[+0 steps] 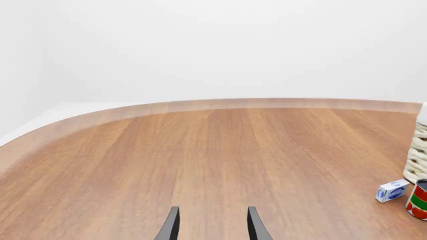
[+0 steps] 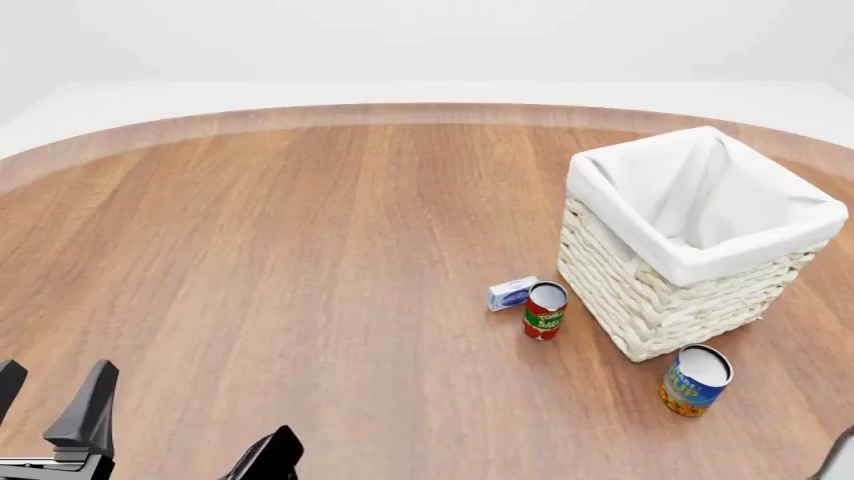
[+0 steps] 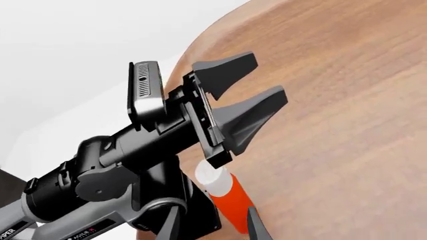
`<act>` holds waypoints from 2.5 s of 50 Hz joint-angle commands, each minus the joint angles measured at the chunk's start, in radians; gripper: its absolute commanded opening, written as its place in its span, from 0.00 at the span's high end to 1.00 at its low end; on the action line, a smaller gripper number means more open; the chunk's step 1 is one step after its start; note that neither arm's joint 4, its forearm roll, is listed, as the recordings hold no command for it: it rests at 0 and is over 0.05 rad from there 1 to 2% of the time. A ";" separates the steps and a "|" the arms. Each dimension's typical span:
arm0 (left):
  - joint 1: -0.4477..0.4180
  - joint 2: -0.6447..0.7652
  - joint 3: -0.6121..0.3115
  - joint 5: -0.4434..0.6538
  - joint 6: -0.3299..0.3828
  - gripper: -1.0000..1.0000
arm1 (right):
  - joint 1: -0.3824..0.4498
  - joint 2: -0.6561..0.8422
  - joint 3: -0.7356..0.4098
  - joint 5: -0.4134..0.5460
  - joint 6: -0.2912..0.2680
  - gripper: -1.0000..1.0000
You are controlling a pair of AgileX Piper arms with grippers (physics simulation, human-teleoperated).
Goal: Pick up the ketchup, and put it in the basket.
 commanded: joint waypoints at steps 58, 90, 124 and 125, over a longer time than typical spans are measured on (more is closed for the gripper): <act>0.000 0.000 0.000 0.000 0.000 0.00 | 0.020 0.130 -0.102 0.024 0.030 0.00; 0.000 0.000 0.000 0.000 0.000 0.00 | 0.033 0.165 -0.173 0.054 0.022 0.00; 0.000 0.000 0.000 0.000 0.000 0.00 | 0.011 0.263 -0.251 0.039 0.035 0.00; 0.000 0.000 0.000 0.000 0.000 0.00 | 0.011 0.267 -0.252 0.038 0.036 0.00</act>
